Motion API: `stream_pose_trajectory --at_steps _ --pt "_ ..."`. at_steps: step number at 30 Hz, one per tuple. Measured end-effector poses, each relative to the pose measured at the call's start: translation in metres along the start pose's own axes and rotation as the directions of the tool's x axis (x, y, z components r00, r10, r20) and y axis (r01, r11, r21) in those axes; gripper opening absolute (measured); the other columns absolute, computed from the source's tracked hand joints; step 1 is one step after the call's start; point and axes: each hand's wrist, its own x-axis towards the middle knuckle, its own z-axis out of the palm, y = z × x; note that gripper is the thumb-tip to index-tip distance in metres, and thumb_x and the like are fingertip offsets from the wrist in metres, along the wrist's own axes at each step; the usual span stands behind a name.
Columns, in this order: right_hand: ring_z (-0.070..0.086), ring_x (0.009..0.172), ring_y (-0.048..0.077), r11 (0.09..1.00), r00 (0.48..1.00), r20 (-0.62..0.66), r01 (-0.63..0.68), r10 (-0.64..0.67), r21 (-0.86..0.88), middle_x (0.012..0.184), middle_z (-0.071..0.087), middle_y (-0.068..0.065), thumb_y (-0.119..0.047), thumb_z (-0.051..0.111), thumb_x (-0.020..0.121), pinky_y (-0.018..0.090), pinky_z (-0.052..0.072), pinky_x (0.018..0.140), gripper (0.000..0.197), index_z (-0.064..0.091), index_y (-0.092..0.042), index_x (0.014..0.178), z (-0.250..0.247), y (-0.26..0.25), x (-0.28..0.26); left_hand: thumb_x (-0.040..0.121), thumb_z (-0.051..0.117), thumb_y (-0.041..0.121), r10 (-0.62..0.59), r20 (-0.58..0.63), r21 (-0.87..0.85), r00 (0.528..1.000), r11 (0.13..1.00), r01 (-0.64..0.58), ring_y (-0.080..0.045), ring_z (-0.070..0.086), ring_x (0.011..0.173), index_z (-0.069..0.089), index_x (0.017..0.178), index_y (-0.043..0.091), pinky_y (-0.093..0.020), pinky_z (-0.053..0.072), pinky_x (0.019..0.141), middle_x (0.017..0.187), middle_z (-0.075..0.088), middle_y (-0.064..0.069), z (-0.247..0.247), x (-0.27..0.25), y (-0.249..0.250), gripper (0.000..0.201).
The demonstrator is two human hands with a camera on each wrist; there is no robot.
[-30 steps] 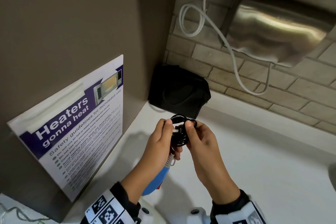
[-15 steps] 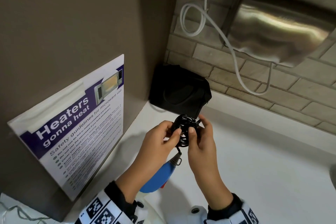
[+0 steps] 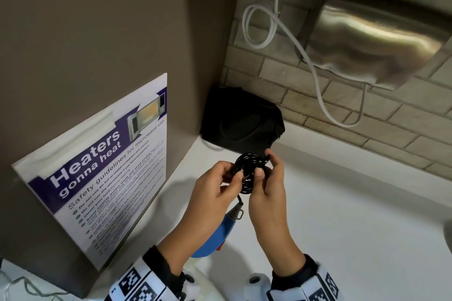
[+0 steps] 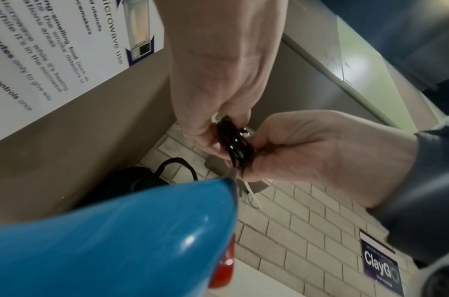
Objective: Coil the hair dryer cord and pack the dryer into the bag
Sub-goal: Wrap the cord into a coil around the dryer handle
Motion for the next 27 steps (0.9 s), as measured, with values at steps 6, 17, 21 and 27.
stream_pose_trajectory --at_steps 6,17,21,27 --pt "0.061 0.087 -0.013 0.992 0.995 0.05 -0.09 0.086 0.085 0.106 0.061 -0.004 -0.013 0.037 0.102 0.008 0.047 0.075 0.033 0.036 -0.028 0.13 -0.0024 0.0007 0.0043 0.091 0.05 0.033 -0.068 0.05 -0.099 0.996 0.992 0.073 -0.016 0.067 0.094 0.063 0.095 0.022 -0.041 0.053 0.091 0.092 0.072 0.001 -0.002 0.002 -0.0014 0.018" --pt "0.065 0.082 0.006 0.998 0.999 0.049 -0.024 0.022 0.053 0.097 0.065 0.008 -0.006 0.04 0.1 0.015 0.05 0.072 0.039 0.041 -0.034 0.127 -0.0011 -0.0026 -0.001 0.068 0.055 0.039 -0.188 0.0 -0.163 0.982 0.969 0.185 -0.025 0.068 0.093 0.067 0.086 0.024 -0.042 0.056 0.088 0.091 0.072 -0.007 0.0004 0.0071 -0.0041 0.027" --pt "0.066 0.082 0.01 0.988 0.993 0.094 -0.081 0.069 0.131 0.101 0.063 0.014 0.0 0.039 0.099 0.014 0.051 0.068 0.04 0.044 -0.031 0.124 -0.0002 -0.0054 -0.0015 0.073 0.058 0.029 -0.166 -0.038 -0.123 0.985 0.979 0.16 -0.015 0.067 0.084 0.066 0.082 0.024 -0.028 0.056 0.076 0.083 0.072 0.001 0.0002 0.0041 -0.0041 0.013" --pt "0.066 0.09 0.02 0.969 0.985 0.115 -0.147 0.126 0.196 0.108 0.063 0.017 0.0 0.038 0.1 0.018 0.053 0.067 0.038 0.044 -0.03 0.123 -0.0019 -0.004 0.0016 0.085 0.063 0.015 -0.143 -0.071 -0.116 0.987 0.984 0.134 -0.008 0.07 0.083 0.065 0.087 0.024 -0.017 0.052 0.069 0.086 0.074 0.005 0.0027 0.0007 -0.0019 0.01"
